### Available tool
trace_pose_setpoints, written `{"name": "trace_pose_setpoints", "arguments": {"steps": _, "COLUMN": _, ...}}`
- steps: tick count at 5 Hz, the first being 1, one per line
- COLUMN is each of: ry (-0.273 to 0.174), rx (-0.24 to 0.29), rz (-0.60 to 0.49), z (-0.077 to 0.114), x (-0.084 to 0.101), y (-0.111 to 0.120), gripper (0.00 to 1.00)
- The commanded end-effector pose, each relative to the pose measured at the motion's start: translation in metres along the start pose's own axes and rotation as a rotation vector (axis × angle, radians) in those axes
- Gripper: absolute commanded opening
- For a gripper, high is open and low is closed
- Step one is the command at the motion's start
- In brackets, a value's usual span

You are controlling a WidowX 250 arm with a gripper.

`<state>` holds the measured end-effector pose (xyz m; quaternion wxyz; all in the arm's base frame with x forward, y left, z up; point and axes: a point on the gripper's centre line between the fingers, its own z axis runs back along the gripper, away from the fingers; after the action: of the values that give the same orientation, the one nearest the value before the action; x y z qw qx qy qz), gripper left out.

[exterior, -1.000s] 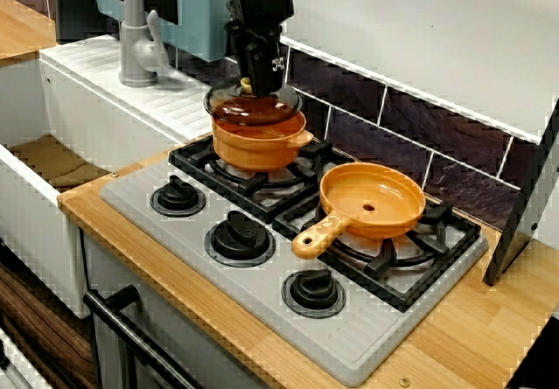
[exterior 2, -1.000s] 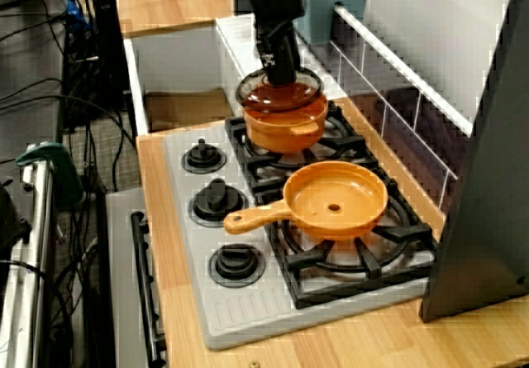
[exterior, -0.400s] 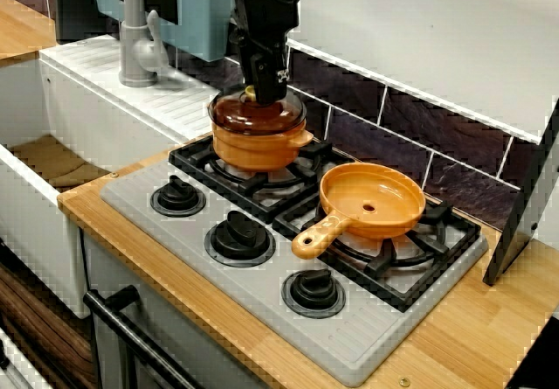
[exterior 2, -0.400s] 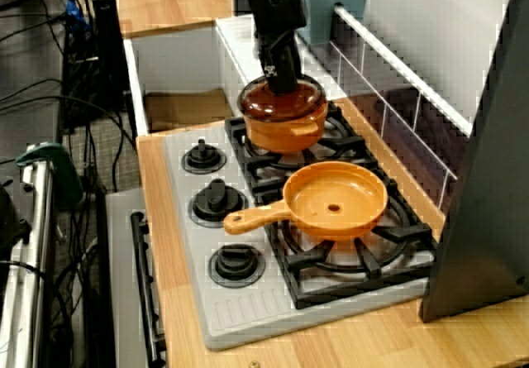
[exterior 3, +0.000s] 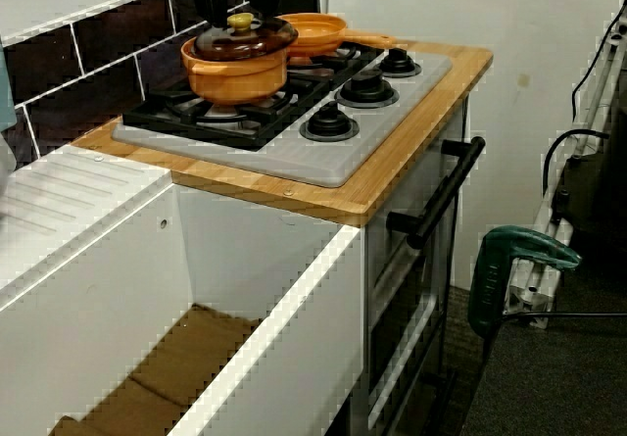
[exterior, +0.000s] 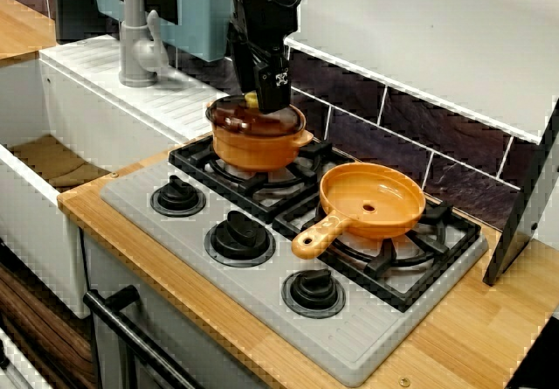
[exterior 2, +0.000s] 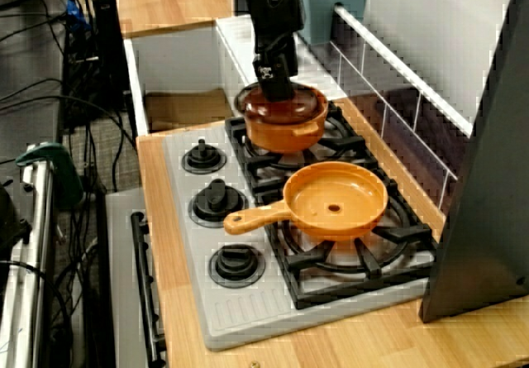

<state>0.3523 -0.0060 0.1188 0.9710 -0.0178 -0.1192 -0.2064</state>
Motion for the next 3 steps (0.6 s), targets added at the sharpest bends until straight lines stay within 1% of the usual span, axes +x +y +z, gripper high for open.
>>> {"name": "trace_pose_setpoints", "arguments": {"steps": 1, "ry": -0.041, "rx": 0.012, "rz": 0.004, "z": 0.023, "x": 0.0105, "y": 0.0108, "gripper": 1.0}}
{"name": "trace_pose_setpoints", "arguments": {"steps": 2, "ry": -0.038, "rx": 0.006, "rz": 0.019, "z": 0.0256, "x": 0.0144, "y": 0.014, "gripper": 1.0}}
{"name": "trace_pose_setpoints", "arguments": {"steps": 3, "ry": -0.049, "rx": -0.014, "rz": 0.016, "z": 0.0302, "x": 0.0183, "y": 0.012, "gripper": 1.0}}
